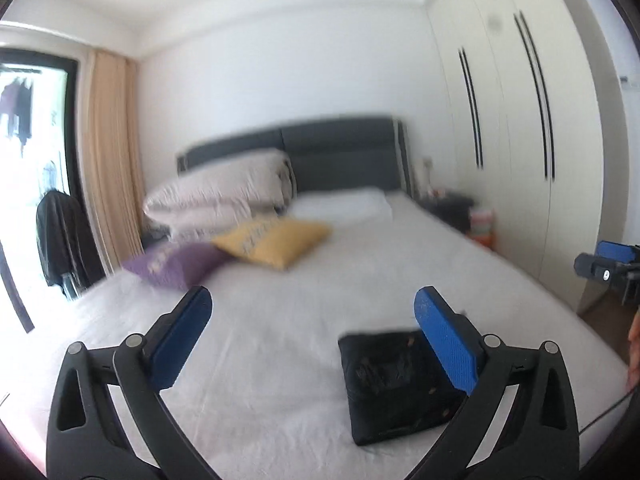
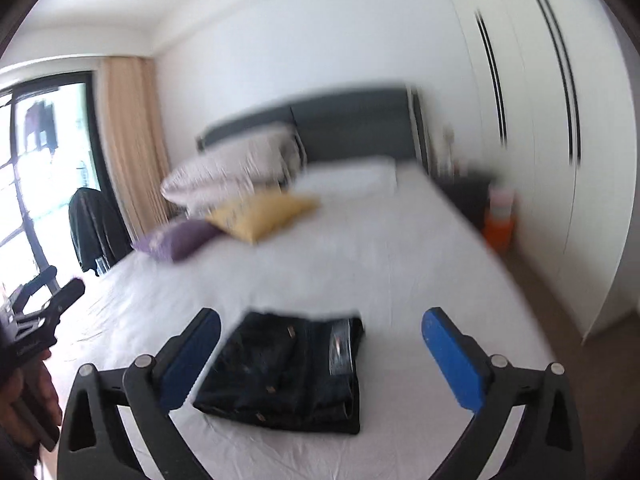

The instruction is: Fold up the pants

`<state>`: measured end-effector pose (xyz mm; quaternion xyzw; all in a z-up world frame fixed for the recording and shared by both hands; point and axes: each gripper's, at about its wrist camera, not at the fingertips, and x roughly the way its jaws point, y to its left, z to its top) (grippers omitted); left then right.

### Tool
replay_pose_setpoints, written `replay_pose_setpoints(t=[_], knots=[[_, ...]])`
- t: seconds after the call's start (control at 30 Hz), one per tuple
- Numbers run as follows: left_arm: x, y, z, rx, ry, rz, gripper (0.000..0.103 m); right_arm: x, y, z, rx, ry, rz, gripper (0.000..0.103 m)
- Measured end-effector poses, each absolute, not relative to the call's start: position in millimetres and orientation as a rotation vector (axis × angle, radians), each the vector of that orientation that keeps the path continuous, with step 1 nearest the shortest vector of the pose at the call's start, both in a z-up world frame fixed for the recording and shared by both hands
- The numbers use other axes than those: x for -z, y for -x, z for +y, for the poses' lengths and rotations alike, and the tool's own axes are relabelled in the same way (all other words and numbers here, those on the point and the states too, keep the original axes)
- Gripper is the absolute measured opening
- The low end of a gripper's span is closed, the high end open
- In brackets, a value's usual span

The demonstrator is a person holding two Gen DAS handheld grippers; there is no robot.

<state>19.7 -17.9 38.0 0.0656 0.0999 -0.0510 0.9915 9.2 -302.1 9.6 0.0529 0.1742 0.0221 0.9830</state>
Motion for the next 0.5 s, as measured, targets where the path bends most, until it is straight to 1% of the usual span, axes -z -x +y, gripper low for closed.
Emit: replay_pose_setpoints(t=[0.07,0.23,0.43,0.5], knots=[[-51,3,-16,0.086,-0.100,0.207,0.103,-29,8,-288,-0.019,-0.072,0.325,0.103],[-59,32,-19,0.102,-0.059,0.366,0.103,-46,50,-268,0.030,-0.050,0.365,0.103],[-43,51,-29,0.089,-0.056,0.531,0.103,-34,72,-258,0.022,-0.108,0.476,0.103],[-35,55,-31,0.094,-0.054,0.561,0.103,-26,73,-254,0.034,-0.119,0.525,0.103]])
